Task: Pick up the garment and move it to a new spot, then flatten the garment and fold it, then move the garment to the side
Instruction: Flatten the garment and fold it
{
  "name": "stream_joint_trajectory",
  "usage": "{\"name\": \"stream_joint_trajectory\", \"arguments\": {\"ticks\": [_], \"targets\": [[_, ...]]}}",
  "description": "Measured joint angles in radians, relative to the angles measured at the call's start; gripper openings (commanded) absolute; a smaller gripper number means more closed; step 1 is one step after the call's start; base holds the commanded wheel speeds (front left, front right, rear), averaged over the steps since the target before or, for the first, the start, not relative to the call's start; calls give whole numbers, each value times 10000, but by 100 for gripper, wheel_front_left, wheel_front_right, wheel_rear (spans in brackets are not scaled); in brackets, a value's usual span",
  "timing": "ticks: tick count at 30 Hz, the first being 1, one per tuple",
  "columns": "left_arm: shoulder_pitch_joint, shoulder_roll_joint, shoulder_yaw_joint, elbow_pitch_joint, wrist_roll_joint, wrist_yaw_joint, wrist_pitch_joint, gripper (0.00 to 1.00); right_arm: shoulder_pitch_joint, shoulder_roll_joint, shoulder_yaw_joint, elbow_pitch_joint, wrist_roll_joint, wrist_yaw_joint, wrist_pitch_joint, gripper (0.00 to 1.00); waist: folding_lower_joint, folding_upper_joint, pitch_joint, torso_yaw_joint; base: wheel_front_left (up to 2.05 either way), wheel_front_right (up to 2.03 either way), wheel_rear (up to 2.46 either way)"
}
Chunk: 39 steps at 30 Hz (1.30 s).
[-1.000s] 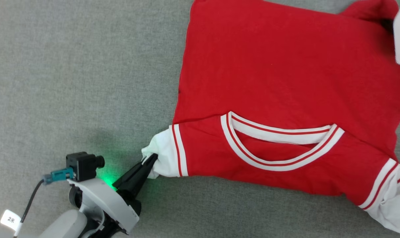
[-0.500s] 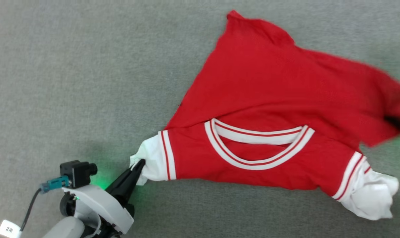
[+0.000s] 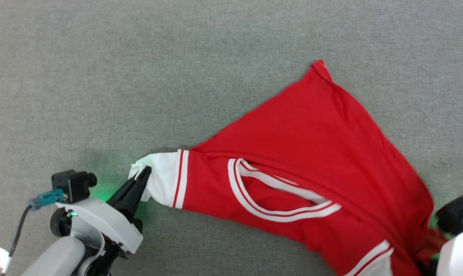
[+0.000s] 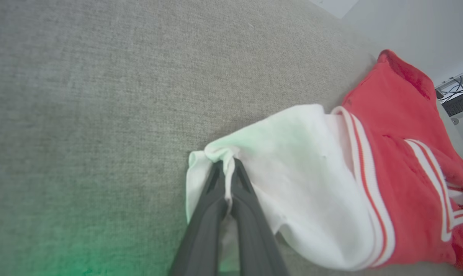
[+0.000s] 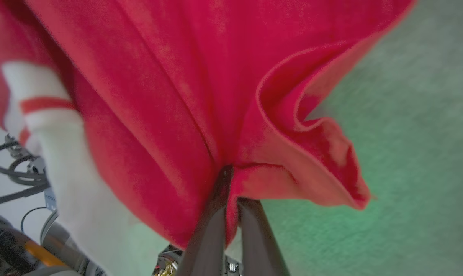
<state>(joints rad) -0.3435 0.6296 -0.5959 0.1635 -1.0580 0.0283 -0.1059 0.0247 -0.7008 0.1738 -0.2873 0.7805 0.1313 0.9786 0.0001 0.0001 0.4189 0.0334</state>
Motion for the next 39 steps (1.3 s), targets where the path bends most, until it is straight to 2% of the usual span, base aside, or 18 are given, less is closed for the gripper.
{"name": "stream_joint_trajectory", "arguments": {"ticks": [4, 8, 9, 10, 11, 19, 24, 27, 31, 34, 39], "targets": [[-44, 35, -31, -6, 40, 42, 48, 0, 698, 640, 56, -520, -566, 0, 345, 0, 0, 0, 3, -117, 0, 0, 0], [-67, 63, -56, 10, 71, 71, 88, 0, 837, 966, 63, -752, -993, 0, 426, 0, 0, 0, -33, -189, 0, 0, 0], [-65, 65, -61, 19, 71, 71, 90, 0, 834, 1011, 35, -790, -1127, 2, 380, 34, -1, 0, -59, -204, 0, 0, 0], [-58, 71, -69, 35, 71, 75, 90, 0, 834, 1072, -13, -825, -1193, 2, 366, 61, 0, 0, -92, -219, 0, 0, 0], [-45, 75, -81, 44, 69, 81, 94, 0, 833, 1074, -33, -945, -1218, 2, 397, 100, 0, 0, -135, -232, 0, 0, 0], [231, 33, -182, -29, 21, 130, 94, 0, 199, 1035, -1603, -2924, -293, 0, 1185, 100, 0, -1, -475, -234, 0, 0, 0], [145, -100, -326, -153, 42, 111, 174, 0, -1805, 631, -2027, -3175, -301, 0, 1482, 100, 0, 0, -397, -6, 0, 0, 0], [-22, -163, -357, -194, 119, 67, 174, 0, -3786, 535, -1342, -2406, -934, 0, 748, 100, 0, 0, -211, 125, 0, 0, 0], [-266, -290, -403, -167, 165, -23, 167, 0, -5871, 759, 458, -449, -1668, 0, -100, 100, 0, 0, 62, 342, 0, 0, 0], [-411, -391, -443, -144, 211, -107, 130, 0, -7036, 1141, 1557, 1047, -1712, 0, -476, 100, 0, 0, 243, 526, 0, 0, 0], [-611, -537, -479, -117, 259, -215, 38, 0, -8315, 1360, 2972, 3099, -1760, 0, -805, 100, 0, 0, 559, 767, 0, 0, 0]]}}
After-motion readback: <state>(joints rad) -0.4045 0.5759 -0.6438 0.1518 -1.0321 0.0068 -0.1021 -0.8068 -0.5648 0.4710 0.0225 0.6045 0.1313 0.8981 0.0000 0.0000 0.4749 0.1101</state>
